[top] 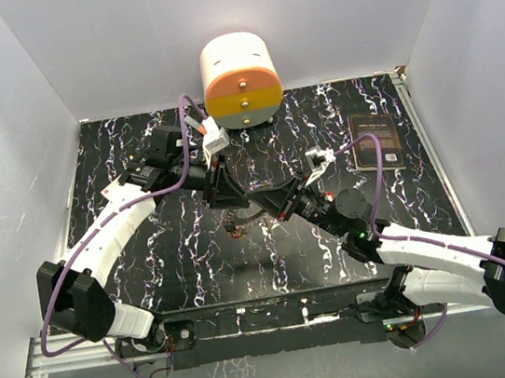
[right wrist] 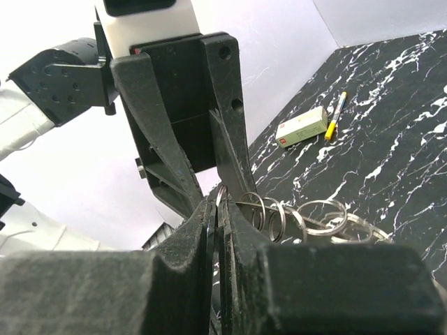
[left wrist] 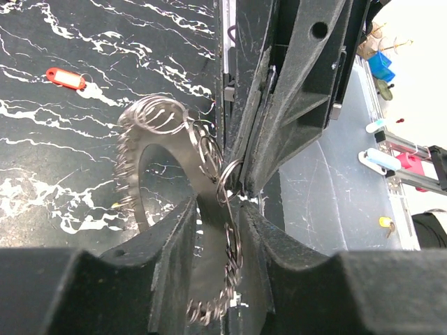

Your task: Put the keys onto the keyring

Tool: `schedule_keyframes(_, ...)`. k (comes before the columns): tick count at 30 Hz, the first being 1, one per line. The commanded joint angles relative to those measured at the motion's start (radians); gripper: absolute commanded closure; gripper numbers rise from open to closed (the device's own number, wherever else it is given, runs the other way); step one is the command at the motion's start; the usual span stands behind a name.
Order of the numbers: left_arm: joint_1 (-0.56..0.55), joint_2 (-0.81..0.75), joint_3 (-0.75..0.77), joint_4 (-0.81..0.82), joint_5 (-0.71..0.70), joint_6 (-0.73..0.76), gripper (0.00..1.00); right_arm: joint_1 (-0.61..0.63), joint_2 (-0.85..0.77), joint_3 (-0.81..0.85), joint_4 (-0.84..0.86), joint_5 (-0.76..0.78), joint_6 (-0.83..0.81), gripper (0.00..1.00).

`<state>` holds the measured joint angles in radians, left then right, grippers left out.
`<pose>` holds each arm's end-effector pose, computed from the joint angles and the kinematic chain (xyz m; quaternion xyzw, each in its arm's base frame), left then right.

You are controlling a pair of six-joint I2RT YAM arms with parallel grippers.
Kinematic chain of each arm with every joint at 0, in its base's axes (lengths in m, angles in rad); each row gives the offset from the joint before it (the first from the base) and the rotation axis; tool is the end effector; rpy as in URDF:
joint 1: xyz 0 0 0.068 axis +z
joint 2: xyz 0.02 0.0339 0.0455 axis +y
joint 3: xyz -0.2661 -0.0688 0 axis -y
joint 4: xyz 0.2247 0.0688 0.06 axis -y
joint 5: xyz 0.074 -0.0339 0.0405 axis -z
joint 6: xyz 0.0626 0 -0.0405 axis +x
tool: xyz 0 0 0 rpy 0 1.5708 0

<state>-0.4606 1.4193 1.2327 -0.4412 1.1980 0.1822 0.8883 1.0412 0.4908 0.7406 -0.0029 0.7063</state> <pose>0.2340 -0.1812 0.3370 0.4754 0.6172 -0.5495 0.3018 0.1529 0.1884 0.3026 -0.0590 0.6340 0.5523 0.5380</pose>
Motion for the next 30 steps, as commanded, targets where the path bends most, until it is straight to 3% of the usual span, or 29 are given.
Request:
schedule_keyframes(1, -0.004, -0.019, 0.033, 0.005, 0.039, 0.018, 0.68, 0.003, -0.033, -0.006, 0.107, 0.003, -0.005, 0.92)
schedule_keyframes(9, -0.006, -0.01, 0.008, 0.063, 0.023, -0.033, 0.55, 0.003, -0.021, 0.009, 0.11, -0.002, -0.008, 0.92)
schedule_keyframes(30, -0.038, -0.014, -0.02, 0.047, 0.122, -0.009, 0.54, 0.012, 0.004, 0.034, 0.111, 0.005, -0.001, 0.92)
